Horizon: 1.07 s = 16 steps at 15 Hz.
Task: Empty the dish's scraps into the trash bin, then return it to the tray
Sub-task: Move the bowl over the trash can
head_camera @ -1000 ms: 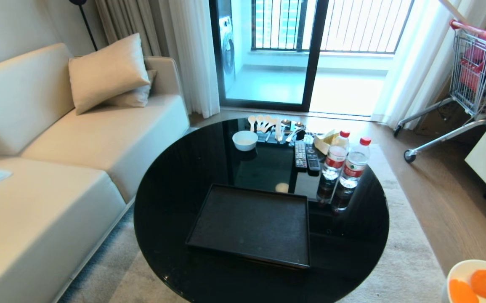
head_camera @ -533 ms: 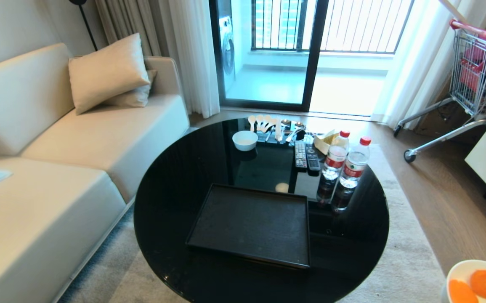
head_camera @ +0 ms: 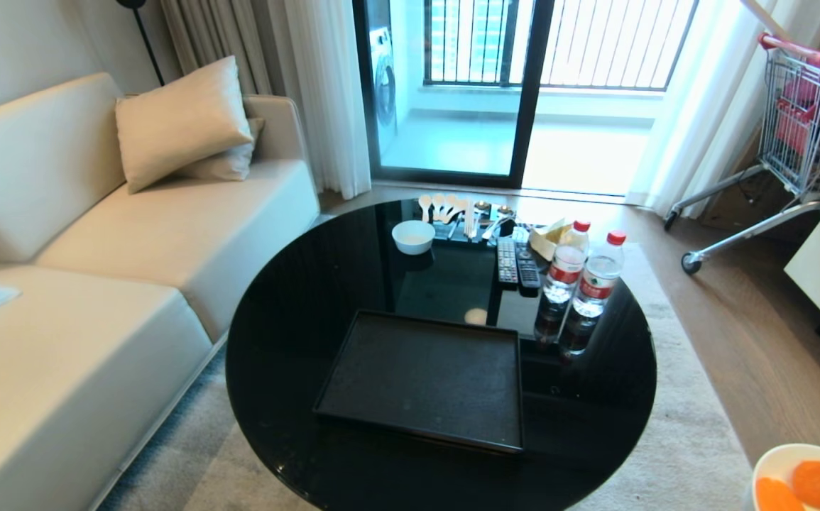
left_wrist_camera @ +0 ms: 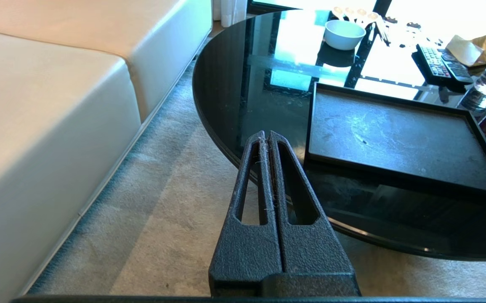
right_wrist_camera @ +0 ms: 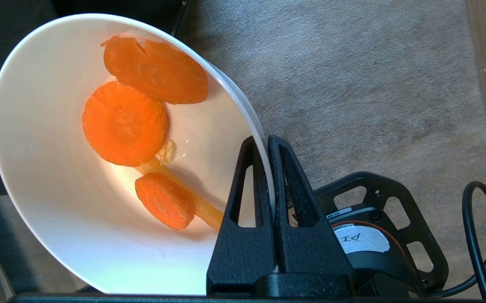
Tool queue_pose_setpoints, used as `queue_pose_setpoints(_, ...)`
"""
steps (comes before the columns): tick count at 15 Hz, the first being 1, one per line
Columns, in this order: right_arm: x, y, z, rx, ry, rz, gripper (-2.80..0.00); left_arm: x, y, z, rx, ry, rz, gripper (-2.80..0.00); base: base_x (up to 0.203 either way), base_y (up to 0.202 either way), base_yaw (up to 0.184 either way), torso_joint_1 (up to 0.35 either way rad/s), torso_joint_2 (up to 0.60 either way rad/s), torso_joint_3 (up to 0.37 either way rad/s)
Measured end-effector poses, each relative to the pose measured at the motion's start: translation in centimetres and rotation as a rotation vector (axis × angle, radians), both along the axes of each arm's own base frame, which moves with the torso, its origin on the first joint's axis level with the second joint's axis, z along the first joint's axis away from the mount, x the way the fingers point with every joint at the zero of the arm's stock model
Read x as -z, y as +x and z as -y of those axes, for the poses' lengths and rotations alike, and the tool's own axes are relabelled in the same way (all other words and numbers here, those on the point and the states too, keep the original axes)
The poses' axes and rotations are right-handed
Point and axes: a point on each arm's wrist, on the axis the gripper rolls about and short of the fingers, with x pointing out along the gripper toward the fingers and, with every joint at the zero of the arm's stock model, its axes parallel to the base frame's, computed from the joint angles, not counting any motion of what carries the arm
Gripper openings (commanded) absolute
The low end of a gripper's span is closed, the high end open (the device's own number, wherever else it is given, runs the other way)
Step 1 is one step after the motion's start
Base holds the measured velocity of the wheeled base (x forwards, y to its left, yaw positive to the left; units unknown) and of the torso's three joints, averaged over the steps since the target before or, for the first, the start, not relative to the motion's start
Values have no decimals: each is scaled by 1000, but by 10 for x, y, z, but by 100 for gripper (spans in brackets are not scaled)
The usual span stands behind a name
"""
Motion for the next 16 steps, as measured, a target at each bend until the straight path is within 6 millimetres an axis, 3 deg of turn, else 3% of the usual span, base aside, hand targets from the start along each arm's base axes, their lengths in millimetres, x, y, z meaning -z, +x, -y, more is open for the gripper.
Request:
queue_pose_setpoints(13, 1, 0, 0, 0, -2, -6, -280, 0, 0, 0, 0, 0, 0, -280, 0, 0, 0, 0, 0, 0)
queue_pose_setpoints(16, 1, 1, 0, 0, 0, 3, -280, 0, 0, 0, 0, 0, 0, -280, -149, 0, 1, 6, 1, 6)
